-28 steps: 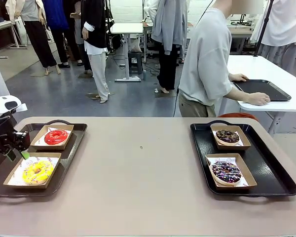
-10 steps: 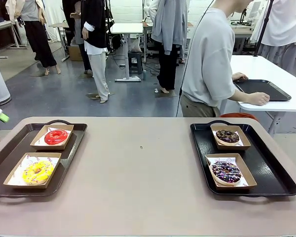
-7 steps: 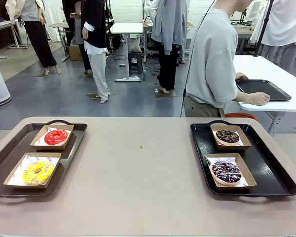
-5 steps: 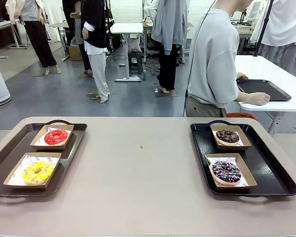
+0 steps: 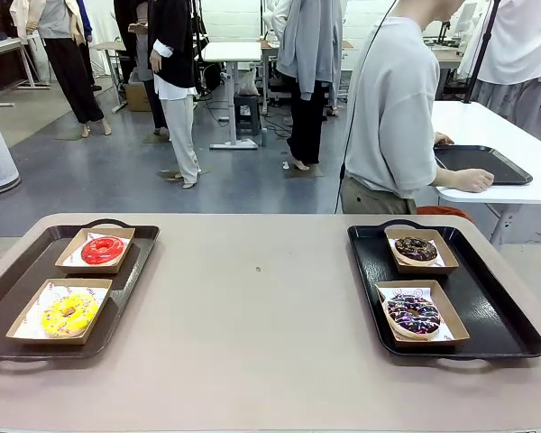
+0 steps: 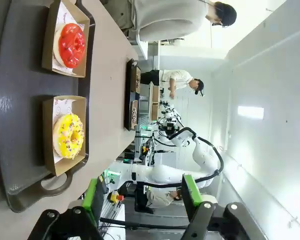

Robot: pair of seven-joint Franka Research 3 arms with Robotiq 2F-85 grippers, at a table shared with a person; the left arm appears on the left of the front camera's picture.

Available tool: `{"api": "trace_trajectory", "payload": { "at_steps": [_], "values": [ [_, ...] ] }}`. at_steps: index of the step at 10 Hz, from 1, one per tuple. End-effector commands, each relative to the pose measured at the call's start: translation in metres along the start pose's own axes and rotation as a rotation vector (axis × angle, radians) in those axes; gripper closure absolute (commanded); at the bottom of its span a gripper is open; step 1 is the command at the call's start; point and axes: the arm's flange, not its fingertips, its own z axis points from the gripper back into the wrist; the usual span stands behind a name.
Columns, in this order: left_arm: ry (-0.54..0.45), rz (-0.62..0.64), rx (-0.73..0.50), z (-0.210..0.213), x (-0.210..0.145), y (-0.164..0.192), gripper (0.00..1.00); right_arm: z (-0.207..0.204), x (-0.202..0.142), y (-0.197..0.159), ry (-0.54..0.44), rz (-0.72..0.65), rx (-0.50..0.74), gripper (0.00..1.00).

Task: Individually package the donuts and arrange them on the tray.
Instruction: Place the picked Paper togo box on the Handle tray.

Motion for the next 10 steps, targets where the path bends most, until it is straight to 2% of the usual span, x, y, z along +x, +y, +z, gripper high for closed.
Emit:
{"api": "trace_trajectory", "payload": {
  "at_steps": [1, 2, 3, 10],
  "values": [
    [-0.028, -0.024, 0.01, 0.002, -0.01, -0.004, 0.18, 0.001, 0.0, 0.0, 0.0, 0.001, 0.007, 0.0],
    [-0.037, -0.07, 0.014, 0.002, -0.018, -0.005, 0.18, 0.001, 0.0, 0.0, 0.0, 0.001, 0.007, 0.0],
    [-0.012, 0.0, 0.0, 0.004, -0.003, 0.0, 0.18, 0.001, 0.0, 0.0, 0.0, 0.001, 0.007, 0.0],
    [-0.012, 0.0, 0.0, 0.004, -0.003, 0.0, 0.18, 0.001, 0.0, 0.0, 0.0, 0.001, 0.007, 0.0]
  ]
}}
